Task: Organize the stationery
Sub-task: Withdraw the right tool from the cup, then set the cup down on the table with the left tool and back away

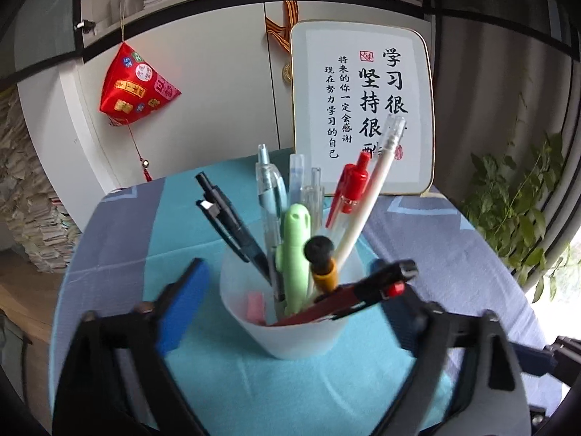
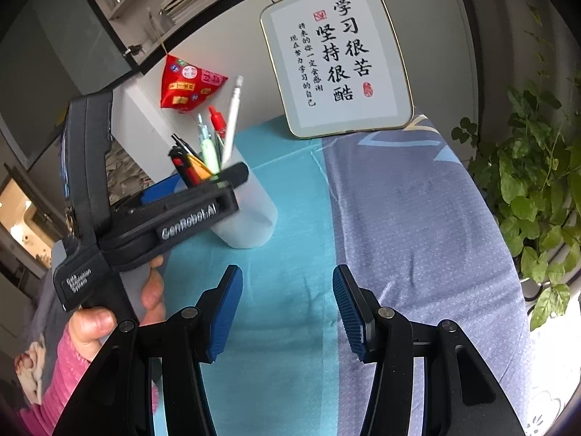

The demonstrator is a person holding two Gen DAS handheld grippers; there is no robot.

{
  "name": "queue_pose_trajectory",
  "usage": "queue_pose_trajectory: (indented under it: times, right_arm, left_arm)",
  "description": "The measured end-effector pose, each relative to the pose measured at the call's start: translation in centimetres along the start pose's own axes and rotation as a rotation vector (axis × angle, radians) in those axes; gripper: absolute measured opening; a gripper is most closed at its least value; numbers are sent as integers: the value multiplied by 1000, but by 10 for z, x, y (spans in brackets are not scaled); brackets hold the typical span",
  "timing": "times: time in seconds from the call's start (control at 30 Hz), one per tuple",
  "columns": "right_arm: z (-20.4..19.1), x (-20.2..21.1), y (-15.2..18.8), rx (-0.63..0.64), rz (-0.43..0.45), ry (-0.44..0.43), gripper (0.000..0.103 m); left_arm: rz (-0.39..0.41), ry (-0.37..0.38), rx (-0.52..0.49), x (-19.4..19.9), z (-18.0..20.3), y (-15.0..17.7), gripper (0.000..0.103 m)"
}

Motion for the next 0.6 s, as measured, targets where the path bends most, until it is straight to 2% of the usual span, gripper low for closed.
queue_pose_trajectory:
  times: [0.07, 0.3, 0.6]
  right_arm:
    - [-2, 5, -2, 4, 13, 10, 52]
    - [-13, 31, -8, 38, 72, 69, 52]
    - [-47, 79, -18, 91, 159, 144, 52]
  left_arm:
    - [-3, -6, 0, 7, -2, 5, 101]
    - [-29, -27, 17, 47, -11, 24, 101]
    - [84, -40, 84, 153, -31, 22, 101]
Point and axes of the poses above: each gripper's, at about its wrist camera, not at the fingertips, and x roughly against the way its jaws point, z to its right, y to its underside, the point moved 8 cm from there along -x, roughly the way its jaws point, and after that the axes turned 2 degrees about -x, right-handed, at the moved point
